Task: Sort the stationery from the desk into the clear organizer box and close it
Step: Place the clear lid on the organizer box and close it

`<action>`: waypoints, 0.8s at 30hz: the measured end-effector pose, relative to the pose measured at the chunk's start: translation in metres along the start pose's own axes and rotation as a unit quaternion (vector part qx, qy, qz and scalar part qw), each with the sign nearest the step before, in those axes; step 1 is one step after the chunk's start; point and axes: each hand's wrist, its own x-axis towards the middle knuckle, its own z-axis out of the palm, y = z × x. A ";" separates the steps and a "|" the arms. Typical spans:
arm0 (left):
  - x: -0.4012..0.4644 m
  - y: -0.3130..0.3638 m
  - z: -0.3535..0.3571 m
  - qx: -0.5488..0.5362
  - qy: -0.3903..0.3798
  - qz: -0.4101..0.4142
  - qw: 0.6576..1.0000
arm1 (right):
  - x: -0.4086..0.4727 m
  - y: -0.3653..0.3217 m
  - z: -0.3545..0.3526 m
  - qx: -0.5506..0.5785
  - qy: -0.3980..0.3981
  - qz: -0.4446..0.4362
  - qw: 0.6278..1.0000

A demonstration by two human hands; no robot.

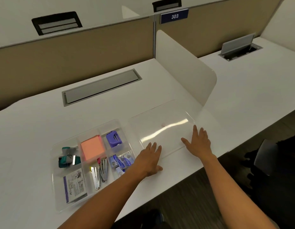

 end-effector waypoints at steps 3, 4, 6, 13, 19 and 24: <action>0.000 0.000 0.001 0.011 0.005 0.006 1.000 | -0.002 0.003 0.002 0.005 0.015 -0.002 1.000; 0.000 -0.001 0.000 0.013 0.016 0.010 1.000 | -0.002 0.003 0.001 0.013 0.024 0.003 1.000; 0.001 -0.001 0.001 0.021 0.048 0.024 0.998 | -0.002 0.003 -0.002 0.025 0.039 0.014 0.999; 0.002 0.001 0.005 0.012 0.089 0.045 0.995 | 0.000 0.009 -0.013 0.092 0.044 0.066 0.993; 0.004 0.006 -0.009 -0.054 0.124 0.033 0.990 | 0.000 0.023 -0.031 0.286 0.075 0.084 0.952; 0.004 0.005 -0.040 -0.038 0.200 0.062 0.977 | -0.011 0.029 -0.050 0.406 0.109 0.093 0.903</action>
